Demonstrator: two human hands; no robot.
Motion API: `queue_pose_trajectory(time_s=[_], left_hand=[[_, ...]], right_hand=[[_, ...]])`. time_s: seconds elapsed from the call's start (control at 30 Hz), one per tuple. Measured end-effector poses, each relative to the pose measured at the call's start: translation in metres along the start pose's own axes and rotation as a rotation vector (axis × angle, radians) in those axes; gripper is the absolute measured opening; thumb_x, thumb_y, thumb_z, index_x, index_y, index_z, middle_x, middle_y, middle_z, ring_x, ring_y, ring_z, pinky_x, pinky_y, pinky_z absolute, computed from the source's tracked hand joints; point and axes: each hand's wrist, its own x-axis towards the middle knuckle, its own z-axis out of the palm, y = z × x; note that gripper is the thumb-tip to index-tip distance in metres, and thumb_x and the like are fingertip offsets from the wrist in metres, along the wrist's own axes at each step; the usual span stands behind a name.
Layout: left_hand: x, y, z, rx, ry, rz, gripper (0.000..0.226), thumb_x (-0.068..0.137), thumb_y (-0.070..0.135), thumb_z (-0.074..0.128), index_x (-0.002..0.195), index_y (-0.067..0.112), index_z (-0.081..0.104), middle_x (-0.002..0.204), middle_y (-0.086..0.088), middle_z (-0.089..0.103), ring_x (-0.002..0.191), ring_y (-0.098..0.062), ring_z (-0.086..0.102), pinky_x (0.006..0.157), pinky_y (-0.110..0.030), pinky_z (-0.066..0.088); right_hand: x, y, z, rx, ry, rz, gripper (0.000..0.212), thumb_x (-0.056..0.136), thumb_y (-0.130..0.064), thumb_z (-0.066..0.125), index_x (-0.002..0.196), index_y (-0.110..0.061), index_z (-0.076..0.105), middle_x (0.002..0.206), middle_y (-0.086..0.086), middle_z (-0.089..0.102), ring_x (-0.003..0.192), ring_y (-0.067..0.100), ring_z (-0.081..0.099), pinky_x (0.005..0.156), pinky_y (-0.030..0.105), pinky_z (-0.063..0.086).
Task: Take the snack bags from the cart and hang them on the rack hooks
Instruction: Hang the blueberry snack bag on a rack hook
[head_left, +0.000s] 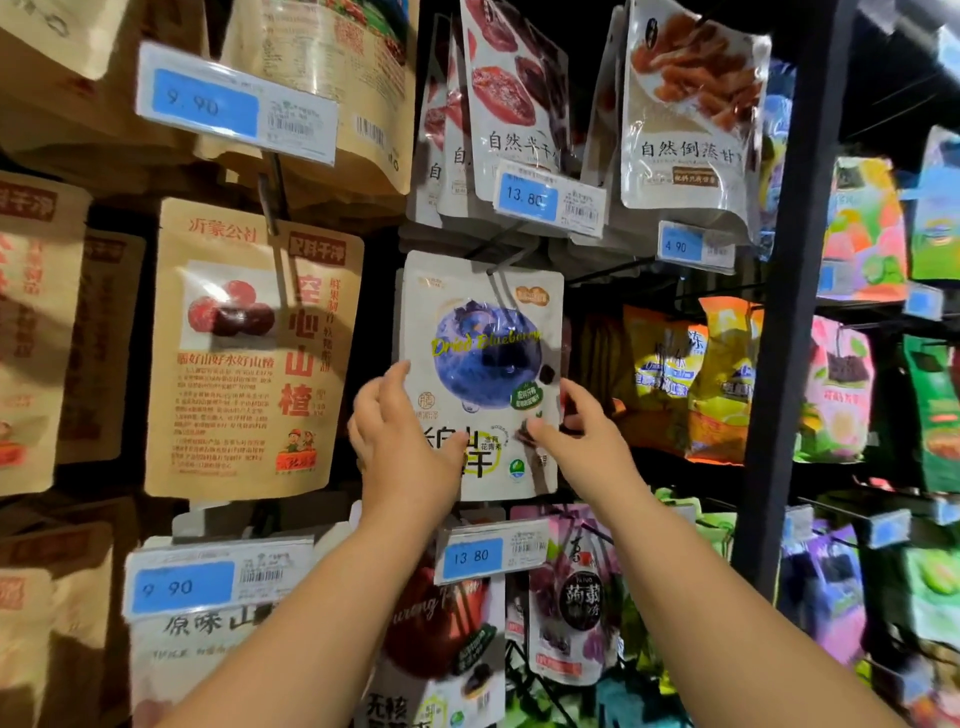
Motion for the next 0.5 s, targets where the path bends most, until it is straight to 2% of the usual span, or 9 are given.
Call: queue_pose_trajectory(time_s=[0.07,0.1,0.2,0.37,0.5], left_hand=[[-0.009,0.003,0.0,0.051,0.064,0.123,0.059,0.079,0.024,0.074,0.131,0.025,0.046,0.138,0.0,0.035,0.131,-0.022,0.024,0.11,-0.036,0.02],[-0.014,0.005,0.001,0.043,0.068,0.179,0.05,0.079,0.024,0.074,0.123,0.024,0.052,0.132,0.001,0.042,0.128,-0.023,0.029,0.108,-0.031,0.02],[-0.038,0.014,0.013,-0.067,-0.019,0.319,0.033,0.078,0.022,0.074,0.108,0.02,0.06,0.109,0.005,0.055,0.112,-0.023,0.046,0.094,-0.008,0.02],[-0.106,0.024,0.054,-0.199,-0.274,0.401,0.026,0.078,0.025,0.068,0.103,0.022,0.06,0.099,0.012,0.053,0.1,-0.014,0.045,0.083,-0.019,0.027],[-0.177,0.026,0.095,-0.319,-0.62,0.302,0.024,0.084,0.022,0.069,0.102,0.029,0.055,0.094,0.021,0.048,0.096,-0.008,0.043,0.083,-0.02,0.033]], right_hand=[[-0.012,0.001,-0.006,-0.033,0.055,-0.022,0.062,0.089,-0.043,0.065,0.144,-0.039,0.039,0.136,0.004,0.045,0.107,0.014,0.049,0.09,0.032,0.043],[-0.021,0.002,-0.01,-0.044,0.077,-0.033,0.058,0.089,-0.044,0.063,0.142,-0.04,0.04,0.134,0.003,0.045,0.107,0.013,0.048,0.09,0.032,0.043],[-0.055,0.007,-0.024,-0.01,0.109,-0.065,0.046,0.093,-0.036,0.06,0.137,-0.038,0.047,0.13,-0.002,0.046,0.111,0.009,0.049,0.094,0.03,0.043],[-0.114,0.046,-0.054,-0.019,0.17,0.009,0.028,0.096,-0.023,0.057,0.118,-0.039,0.054,0.127,-0.002,0.055,0.109,0.005,0.055,0.095,0.028,0.044],[-0.172,0.091,-0.094,-0.033,0.259,0.183,0.02,0.098,-0.017,0.055,0.11,-0.032,0.057,0.106,-0.008,0.061,0.092,-0.005,0.057,0.085,0.017,0.046]])
